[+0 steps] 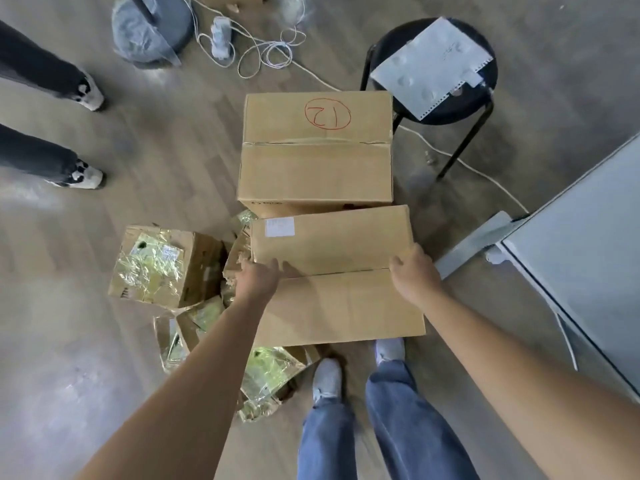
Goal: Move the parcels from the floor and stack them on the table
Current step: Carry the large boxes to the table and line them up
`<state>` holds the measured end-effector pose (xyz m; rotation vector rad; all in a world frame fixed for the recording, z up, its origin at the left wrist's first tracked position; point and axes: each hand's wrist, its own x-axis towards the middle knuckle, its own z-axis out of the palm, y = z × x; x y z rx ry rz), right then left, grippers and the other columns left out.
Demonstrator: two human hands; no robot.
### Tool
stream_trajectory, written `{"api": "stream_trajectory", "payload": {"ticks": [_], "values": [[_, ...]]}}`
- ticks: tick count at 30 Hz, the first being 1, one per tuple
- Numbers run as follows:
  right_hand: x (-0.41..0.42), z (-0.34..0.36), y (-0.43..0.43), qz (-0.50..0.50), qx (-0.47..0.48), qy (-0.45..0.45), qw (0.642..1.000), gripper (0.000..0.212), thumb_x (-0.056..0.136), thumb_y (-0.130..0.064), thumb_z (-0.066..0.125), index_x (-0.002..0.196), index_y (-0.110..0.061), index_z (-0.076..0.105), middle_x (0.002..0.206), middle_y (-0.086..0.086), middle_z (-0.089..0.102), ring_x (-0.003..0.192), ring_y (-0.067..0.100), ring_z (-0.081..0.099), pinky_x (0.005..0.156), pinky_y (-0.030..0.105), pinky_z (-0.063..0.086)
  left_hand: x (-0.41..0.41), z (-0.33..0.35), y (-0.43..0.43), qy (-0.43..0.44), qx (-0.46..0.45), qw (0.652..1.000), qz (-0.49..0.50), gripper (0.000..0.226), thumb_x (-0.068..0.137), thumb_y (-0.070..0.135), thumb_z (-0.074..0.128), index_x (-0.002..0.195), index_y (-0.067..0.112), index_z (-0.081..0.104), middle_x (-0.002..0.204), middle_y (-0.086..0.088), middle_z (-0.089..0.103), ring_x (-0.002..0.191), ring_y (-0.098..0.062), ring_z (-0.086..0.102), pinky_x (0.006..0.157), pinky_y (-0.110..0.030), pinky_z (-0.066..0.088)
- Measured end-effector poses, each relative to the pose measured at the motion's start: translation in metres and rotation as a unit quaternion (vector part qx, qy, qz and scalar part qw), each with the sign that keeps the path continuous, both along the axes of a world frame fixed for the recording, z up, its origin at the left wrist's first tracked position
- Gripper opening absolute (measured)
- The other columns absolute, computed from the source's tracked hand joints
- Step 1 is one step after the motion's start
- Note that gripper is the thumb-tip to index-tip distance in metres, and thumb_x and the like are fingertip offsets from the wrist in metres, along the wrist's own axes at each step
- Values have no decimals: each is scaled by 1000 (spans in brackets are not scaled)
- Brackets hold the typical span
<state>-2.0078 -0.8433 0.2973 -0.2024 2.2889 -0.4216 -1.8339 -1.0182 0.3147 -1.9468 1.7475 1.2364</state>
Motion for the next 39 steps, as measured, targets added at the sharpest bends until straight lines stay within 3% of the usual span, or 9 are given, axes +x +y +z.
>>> {"api": "stream_trajectory", "payload": {"ticks": [11,15,19,21,23,26,30,34,39], "values": [[17,75,7,5,-43,30,999,40,98,-30,43,129,-6,49,128,15,53,109,31,56,77,32,41,56,70,11,47,-26,997,64,70,64,42,59,124,9,48,105,-7,61,90,-28,58,73,-38,51],[22,160,-11,29,-46,60,997,50,99,-37,36,133,-3,47,134,20,43,118,36,48,91,41,44,78,144,-5,57,-65,994,71,39,77,35,58,106,8,62,96,-13,66,86,-31,61,76,-38,51],[16,250,-25,20,-100,74,992,52,98,-47,32,82,-6,60,100,19,58,95,30,54,70,33,39,83,226,-22,137,-95,979,118,37,81,38,56,89,4,69,78,-14,65,70,-28,57,63,-32,44],[12,289,-25,-49,-184,80,978,59,94,-60,34,69,-9,51,82,13,57,80,28,55,63,33,40,80,259,-25,187,-89,963,173,62,75,62,54,86,2,66,77,-15,64,75,-32,60,69,-37,46],[6,323,-18,-126,-285,83,946,68,90,-66,34,91,-2,59,88,12,63,85,27,60,76,37,48,72,288,-21,272,-54,936,218,81,72,79,44,99,5,65,89,-13,67,78,-31,61,74,-41,45],[-9,359,4,-210,-365,45,906,76,89,-73,29,123,-10,55,112,4,59,103,21,56,97,36,42,56,321,-8,392,-12,883,257,61,89,69,32,115,18,53,88,-3,58,71,-19,51,74,-38,41],[-45,375,49,-275,-401,22,874,115,43,-106,29,136,-41,49,142,-8,51,130,19,49,109,48,37,34,354,6,475,62,862,166,47,89,63,40,99,22,60,88,1,61,76,-16,56,83,-44,42],[-43,415,99,-308,-432,8,847,61,87,-76,32,97,-26,65,92,-5,70,86,15,65,68,31,48,13,363,23,512,107,852,36,49,80,48,54,113,15,64,107,-12,66,76,-19,59,78,-42,44],[-39,418,175,-348,-463,37,814,53,99,-59,26,90,-25,66,94,-1,72,91,18,62,74,34,45,-20,372,71,542,89,834,-48,33,97,30,42,113,12,64,118,-13,66,121,-31,54,102,-50,39]]}}
